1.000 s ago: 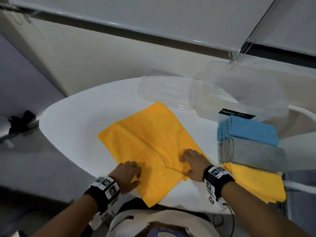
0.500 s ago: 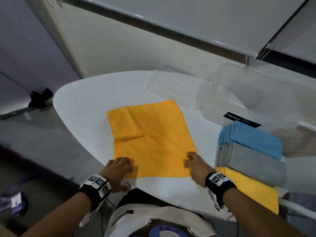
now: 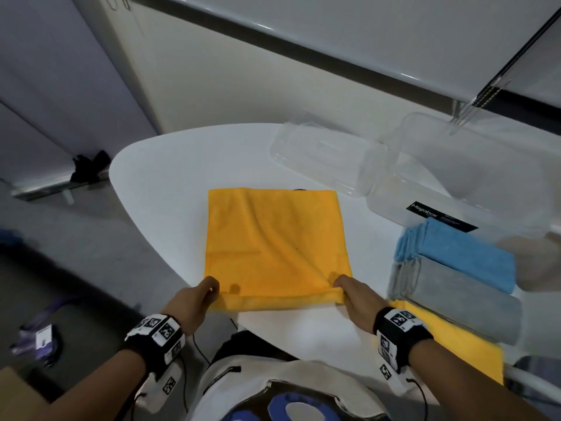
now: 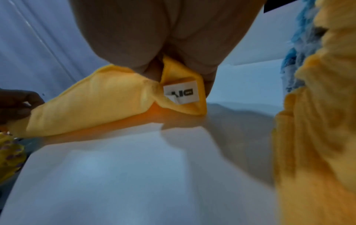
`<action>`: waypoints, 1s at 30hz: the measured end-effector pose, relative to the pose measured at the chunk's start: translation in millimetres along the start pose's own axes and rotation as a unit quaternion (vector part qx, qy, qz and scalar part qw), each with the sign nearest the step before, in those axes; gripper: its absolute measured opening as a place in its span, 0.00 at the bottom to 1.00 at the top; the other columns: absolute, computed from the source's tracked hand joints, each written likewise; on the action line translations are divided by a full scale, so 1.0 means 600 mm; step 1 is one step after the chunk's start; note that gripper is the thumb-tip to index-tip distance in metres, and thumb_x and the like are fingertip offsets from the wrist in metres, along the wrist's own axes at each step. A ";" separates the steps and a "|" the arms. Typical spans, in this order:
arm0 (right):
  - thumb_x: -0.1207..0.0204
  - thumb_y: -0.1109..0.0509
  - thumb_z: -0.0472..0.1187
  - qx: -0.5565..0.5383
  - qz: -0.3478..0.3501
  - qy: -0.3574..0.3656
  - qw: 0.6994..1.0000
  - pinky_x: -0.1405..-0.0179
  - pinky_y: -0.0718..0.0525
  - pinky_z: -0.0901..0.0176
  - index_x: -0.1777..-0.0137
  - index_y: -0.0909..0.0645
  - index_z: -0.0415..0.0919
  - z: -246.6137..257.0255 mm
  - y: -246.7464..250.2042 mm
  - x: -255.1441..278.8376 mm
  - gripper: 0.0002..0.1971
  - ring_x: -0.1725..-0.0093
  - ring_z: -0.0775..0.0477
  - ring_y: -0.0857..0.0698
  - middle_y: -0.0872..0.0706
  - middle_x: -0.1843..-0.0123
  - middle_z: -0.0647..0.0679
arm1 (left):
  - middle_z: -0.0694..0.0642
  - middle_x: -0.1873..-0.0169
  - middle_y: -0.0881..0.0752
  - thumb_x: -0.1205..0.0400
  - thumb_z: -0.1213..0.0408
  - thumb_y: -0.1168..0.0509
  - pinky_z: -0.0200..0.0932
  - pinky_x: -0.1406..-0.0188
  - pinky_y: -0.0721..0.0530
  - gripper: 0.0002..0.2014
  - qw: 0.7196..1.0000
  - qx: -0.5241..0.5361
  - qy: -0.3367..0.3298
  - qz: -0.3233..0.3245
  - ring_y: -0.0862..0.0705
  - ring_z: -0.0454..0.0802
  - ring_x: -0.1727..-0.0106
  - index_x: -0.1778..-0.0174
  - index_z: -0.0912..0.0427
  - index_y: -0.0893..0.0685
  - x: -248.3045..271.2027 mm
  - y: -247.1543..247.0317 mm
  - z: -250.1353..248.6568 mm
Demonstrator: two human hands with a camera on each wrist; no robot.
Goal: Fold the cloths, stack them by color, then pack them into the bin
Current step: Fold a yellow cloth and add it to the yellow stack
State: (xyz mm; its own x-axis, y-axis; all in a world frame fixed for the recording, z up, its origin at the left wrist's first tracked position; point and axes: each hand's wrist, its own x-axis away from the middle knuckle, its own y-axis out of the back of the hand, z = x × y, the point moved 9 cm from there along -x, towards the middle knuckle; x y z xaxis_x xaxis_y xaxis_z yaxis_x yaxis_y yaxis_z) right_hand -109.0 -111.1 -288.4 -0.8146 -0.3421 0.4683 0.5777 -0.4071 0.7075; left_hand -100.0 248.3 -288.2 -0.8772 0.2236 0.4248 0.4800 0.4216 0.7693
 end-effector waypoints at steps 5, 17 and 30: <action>0.18 0.37 0.49 -0.040 0.014 -0.025 0.999 0.60 0.23 0.53 0.32 0.35 0.46 -0.001 0.013 -0.018 0.18 0.56 0.45 0.20 0.19 0.52 0.46 | 0.51 0.64 0.15 0.17 0.53 0.35 0.39 0.70 0.26 0.03 0.993 0.097 0.052 -0.028 0.18 0.46 0.66 0.53 0.43 0.24 -0.024 0.032 0.019; 0.23 0.25 0.42 -0.151 -0.104 -0.159 0.970 0.60 0.18 0.60 0.51 0.18 0.49 -0.077 0.090 -0.065 0.05 0.56 0.49 0.14 0.14 0.52 0.52 | 0.51 0.52 0.14 0.19 0.64 0.32 0.43 0.55 0.21 0.07 0.983 0.129 0.115 -0.061 0.17 0.51 0.52 0.49 0.47 0.18 -0.102 0.064 0.063; 0.20 0.29 0.47 -0.042 -0.133 -0.228 0.964 0.60 0.27 0.59 0.49 0.27 0.44 -0.091 0.095 -0.087 0.10 0.59 0.47 0.21 0.22 0.64 0.54 | 0.53 0.51 0.19 0.16 0.62 0.37 0.41 0.55 0.26 0.04 0.994 0.030 0.083 -0.060 0.21 0.51 0.54 0.47 0.53 0.20 -0.162 0.082 0.064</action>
State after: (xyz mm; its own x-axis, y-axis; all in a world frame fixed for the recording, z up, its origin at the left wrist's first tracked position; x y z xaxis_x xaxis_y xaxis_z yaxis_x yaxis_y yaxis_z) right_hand -30.5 -162.4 -301.4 -0.8615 0.1828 0.4737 0.3325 -0.5020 0.7984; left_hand 8.5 281.0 -309.5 -0.9128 0.0214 0.4080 0.3655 0.4889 0.7921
